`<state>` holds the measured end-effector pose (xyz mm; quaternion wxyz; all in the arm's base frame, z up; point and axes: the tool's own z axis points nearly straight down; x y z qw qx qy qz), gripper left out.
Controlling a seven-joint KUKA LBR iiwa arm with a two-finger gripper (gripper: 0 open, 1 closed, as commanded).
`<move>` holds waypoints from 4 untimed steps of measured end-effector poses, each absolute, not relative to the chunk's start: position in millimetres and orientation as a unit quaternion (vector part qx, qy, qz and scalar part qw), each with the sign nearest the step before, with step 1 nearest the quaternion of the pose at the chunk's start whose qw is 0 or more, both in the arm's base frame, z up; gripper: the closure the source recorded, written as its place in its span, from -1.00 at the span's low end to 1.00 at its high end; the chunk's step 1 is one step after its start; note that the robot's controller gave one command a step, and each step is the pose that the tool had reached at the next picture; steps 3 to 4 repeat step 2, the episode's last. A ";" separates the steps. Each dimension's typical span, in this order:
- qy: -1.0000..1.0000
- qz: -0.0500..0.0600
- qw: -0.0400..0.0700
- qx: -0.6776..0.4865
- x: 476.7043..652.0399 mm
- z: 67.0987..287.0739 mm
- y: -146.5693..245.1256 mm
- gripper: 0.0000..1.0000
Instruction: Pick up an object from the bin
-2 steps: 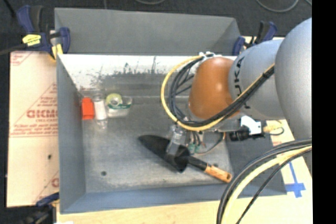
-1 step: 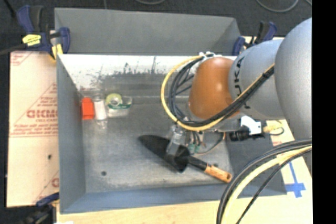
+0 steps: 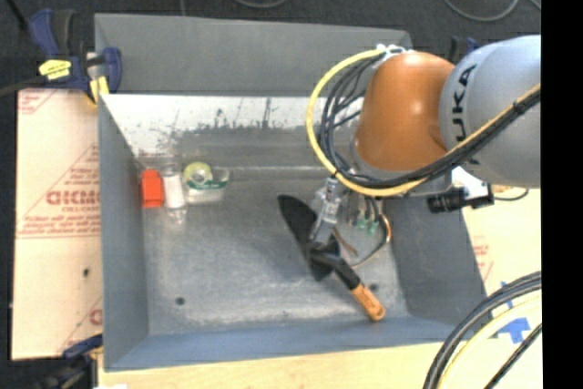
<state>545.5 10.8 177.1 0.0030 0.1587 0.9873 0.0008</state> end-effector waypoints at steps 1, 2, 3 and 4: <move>0.987 0.001 0.003 0.159 545.5 177.1 10.8 1.00; 0.982 0.002 0.008 0.189 550.8 369.7 8.1 1.00; 0.982 0.002 0.008 0.189 550.8 369.7 8.1 1.00; 0.982 0.002 0.008 0.189 550.8 369.7 8.1 1.00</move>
Offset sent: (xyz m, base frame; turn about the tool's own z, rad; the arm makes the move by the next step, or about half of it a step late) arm 0.0038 -0.0018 0.1878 0.0661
